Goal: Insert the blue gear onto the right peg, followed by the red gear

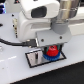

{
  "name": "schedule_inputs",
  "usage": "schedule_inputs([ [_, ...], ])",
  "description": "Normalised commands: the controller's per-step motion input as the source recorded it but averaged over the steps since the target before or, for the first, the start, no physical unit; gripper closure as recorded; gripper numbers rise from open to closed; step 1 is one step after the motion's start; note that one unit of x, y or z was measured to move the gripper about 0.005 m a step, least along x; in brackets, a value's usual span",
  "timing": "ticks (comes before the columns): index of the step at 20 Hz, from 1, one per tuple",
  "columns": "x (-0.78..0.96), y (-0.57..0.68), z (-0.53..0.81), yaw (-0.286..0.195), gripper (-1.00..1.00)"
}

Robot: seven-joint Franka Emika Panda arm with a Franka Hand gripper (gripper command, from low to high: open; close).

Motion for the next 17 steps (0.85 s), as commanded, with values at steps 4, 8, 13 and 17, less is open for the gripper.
schedule_inputs([
  [4,0.09,0.08,0.04,0.0,1.0],
  [8,0.08,0.1,0.09,0.0,-1.0],
  [13,0.03,0.11,0.47,0.0,-1.0],
  [17,0.0,0.05,0.73,0.0,-1.0],
])
